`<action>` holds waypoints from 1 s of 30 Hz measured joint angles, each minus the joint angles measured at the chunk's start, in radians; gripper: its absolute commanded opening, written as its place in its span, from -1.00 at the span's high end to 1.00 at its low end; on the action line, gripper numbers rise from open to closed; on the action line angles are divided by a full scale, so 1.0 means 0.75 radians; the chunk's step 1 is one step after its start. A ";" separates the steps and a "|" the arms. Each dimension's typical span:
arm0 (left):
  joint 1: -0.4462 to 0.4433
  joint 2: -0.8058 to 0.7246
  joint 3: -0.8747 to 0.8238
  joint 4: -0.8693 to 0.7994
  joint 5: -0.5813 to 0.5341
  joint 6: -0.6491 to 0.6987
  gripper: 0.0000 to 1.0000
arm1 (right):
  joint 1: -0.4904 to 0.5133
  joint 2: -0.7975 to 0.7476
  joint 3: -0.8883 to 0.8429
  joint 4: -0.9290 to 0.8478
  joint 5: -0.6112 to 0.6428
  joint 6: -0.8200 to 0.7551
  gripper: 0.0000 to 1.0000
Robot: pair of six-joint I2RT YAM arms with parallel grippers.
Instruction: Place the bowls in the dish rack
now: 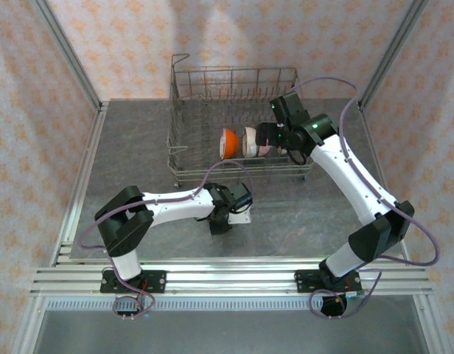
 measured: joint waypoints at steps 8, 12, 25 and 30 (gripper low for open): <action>0.000 0.001 0.013 -0.001 0.008 0.029 0.68 | -0.002 0.021 0.000 0.008 -0.006 -0.026 -0.80; 0.000 0.001 0.033 -0.001 0.005 0.027 0.73 | -0.002 0.044 0.000 0.014 -0.014 -0.031 -0.80; -0.014 -0.090 0.038 -0.062 0.075 0.022 0.96 | -0.021 0.044 -0.010 0.028 -0.012 -0.054 -0.81; -0.033 -0.221 0.025 -0.100 0.158 0.006 1.00 | -0.040 0.015 -0.027 0.035 -0.011 -0.054 -0.81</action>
